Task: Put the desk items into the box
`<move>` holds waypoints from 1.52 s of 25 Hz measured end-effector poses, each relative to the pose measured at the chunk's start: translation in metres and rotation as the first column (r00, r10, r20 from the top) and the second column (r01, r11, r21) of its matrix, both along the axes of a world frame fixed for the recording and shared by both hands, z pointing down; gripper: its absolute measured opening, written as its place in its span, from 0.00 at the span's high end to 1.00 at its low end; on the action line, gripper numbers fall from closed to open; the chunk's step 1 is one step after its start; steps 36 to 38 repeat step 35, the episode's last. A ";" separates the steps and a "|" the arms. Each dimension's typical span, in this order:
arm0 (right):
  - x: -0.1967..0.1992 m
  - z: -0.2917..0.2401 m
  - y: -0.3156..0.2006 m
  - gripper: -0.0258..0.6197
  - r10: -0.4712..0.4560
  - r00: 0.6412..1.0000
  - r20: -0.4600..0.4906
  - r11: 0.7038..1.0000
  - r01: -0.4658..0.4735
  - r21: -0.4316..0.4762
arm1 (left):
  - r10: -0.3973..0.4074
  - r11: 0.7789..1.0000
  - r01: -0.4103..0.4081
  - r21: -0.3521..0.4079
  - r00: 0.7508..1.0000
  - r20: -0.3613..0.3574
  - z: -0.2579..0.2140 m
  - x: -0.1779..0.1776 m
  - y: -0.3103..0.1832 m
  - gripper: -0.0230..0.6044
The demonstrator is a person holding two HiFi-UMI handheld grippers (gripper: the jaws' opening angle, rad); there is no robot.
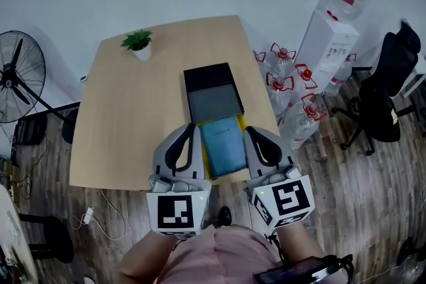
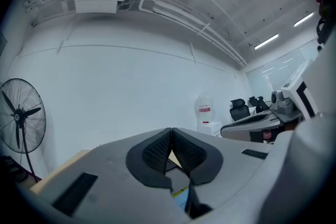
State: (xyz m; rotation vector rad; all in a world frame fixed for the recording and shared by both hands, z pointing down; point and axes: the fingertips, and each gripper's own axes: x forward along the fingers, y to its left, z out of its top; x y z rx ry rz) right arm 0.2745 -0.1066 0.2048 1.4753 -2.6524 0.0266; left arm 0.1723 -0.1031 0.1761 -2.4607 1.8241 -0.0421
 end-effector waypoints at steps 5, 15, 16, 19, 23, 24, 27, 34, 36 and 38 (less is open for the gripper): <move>-0.003 -0.019 0.008 0.96 0.004 1.000 0.004 0.998 -0.004 0.067 | -0.014 0.998 0.014 0.054 1.000 0.000 -0.019 -0.006 0.010 0.95; -0.009 -0.022 0.013 0.96 -0.005 1.000 -0.001 0.996 0.006 0.092 | -0.013 0.999 0.013 0.048 1.000 0.005 -0.018 -0.006 0.016 0.95; -0.010 -0.022 0.012 0.96 -0.006 1.000 0.000 0.996 0.006 0.092 | -0.014 0.999 0.014 0.048 1.000 0.006 -0.019 -0.006 0.016 0.95; -0.012 -0.023 0.011 0.96 -0.011 1.000 0.001 0.995 0.011 0.094 | -0.015 0.999 0.015 0.045 1.000 0.006 -0.018 -0.006 0.014 0.95; -0.014 -0.021 0.010 0.96 -0.016 1.000 0.000 0.995 0.016 0.096 | -0.019 0.999 0.018 0.038 1.000 0.003 -0.014 -0.005 0.015 0.95; -0.014 -0.021 0.010 0.96 -0.017 1.000 0.000 0.995 0.017 0.096 | -0.020 0.999 0.020 0.037 1.000 0.003 -0.014 -0.005 0.015 0.95; -0.016 -0.020 0.010 0.96 -0.019 1.000 -0.002 0.995 0.019 0.094 | -0.024 0.999 0.024 0.039 1.000 0.005 -0.014 -0.007 0.015 0.95; -0.018 -0.019 0.009 0.96 -0.024 1.000 -0.007 0.995 0.025 0.097 | -0.029 0.999 0.029 0.033 1.000 0.010 -0.012 -0.008 0.013 0.95; -0.018 -0.019 0.009 0.96 -0.025 1.000 -0.007 0.995 0.025 0.098 | -0.029 0.999 0.029 0.030 1.000 0.010 -0.011 -0.007 0.013 0.95; -0.018 -0.019 0.009 0.96 -0.025 1.000 -0.007 0.995 0.025 0.098 | -0.029 0.999 0.029 0.030 1.000 0.010 -0.011 -0.007 0.013 0.95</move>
